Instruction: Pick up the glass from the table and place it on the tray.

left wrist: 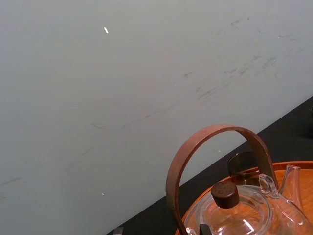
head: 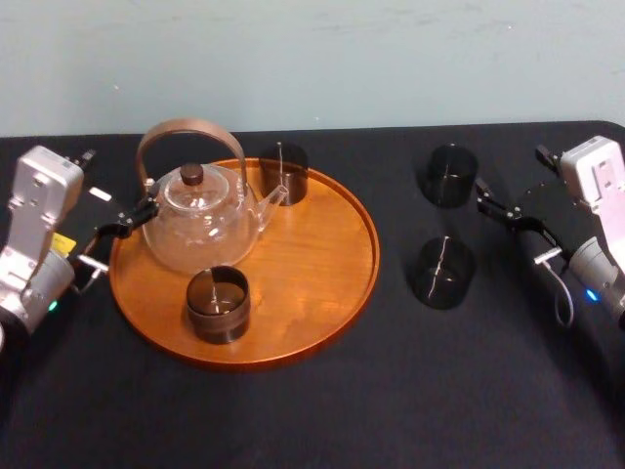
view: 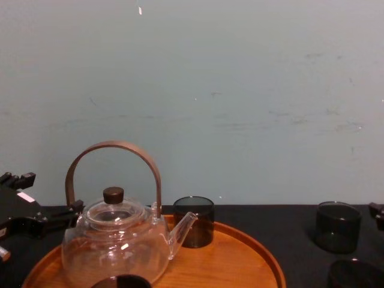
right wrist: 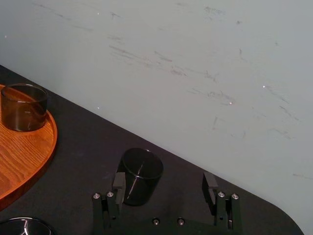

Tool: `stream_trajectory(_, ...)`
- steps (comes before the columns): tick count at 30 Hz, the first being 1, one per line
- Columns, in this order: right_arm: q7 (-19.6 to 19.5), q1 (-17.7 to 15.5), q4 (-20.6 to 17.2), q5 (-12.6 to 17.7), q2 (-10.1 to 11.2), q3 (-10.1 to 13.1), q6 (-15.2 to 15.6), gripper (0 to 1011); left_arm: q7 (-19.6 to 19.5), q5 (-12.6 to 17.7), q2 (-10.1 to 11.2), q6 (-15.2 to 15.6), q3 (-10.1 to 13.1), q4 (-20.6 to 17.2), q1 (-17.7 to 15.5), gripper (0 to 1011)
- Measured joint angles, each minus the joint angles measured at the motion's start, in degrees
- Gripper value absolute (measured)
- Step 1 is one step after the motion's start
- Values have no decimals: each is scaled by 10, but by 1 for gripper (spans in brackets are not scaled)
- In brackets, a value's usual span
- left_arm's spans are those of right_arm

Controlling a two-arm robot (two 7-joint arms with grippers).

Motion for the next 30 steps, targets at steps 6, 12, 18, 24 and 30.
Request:
stream_trajectory(6,0,0,0,0,0,0,0,1002,0,0,0,0,0,0,0,1010)
stream_trajectory(12,0,0,0,0,0,0,0,1002,0,0,0,0,0,0,0,1010)
stream_trajectory(18,0,0,0,0,0,0,0,1002,0,0,0,0,0,0,0,1010)
stream_trajectory(24,0,0,0,0,0,0,0,1002,0,0,0,0,0,0,0,1010)
stream_trajectory(30,0,0,0,0,0,0,0,1002,0,0,0,0,0,0,0,1009)
